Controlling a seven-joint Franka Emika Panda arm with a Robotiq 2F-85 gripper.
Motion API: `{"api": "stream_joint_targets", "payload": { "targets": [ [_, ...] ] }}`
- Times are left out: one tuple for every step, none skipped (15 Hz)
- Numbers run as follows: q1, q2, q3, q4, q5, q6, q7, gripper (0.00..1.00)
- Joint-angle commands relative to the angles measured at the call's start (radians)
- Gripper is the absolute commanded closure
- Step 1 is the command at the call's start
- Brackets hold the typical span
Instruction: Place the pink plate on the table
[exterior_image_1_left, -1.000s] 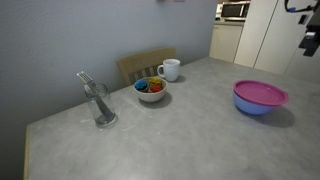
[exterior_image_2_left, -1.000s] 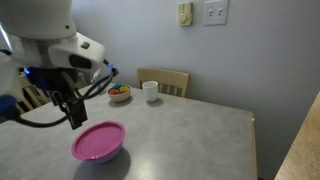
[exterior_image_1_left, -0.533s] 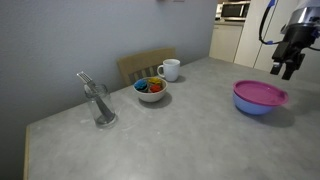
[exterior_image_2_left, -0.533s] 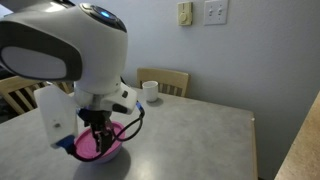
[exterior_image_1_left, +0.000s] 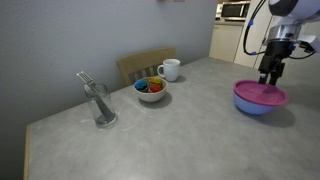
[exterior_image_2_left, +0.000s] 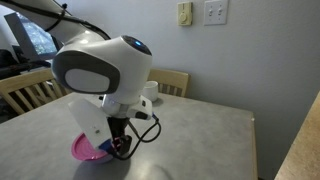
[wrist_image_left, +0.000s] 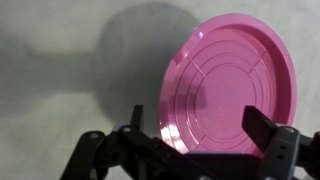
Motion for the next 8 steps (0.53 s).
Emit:
{"api": "stream_joint_targets", "payload": {
  "targets": [
    [-0.061, 0.056, 0.050, 0.071, -0.038, -0.042, -0.064, 0.24],
    [-0.069, 0.064, 0.057, 0.080, -0.044, -0.043, -0.080, 0.27],
    [-0.077, 0.070, 0.064, 0.088, -0.046, -0.045, -0.093, 0.32],
    [-0.084, 0.077, 0.070, 0.097, -0.048, -0.047, -0.105, 0.41],
    [-0.089, 0.080, 0.073, 0.101, -0.050, -0.053, -0.113, 0.48],
    [-0.093, 0.085, 0.076, 0.109, -0.053, -0.058, -0.121, 0.55],
    [-0.096, 0.086, 0.078, 0.114, -0.057, -0.066, -0.127, 0.62],
    [-0.098, 0.086, 0.079, 0.118, -0.062, -0.074, -0.132, 0.69]
  ]
}}
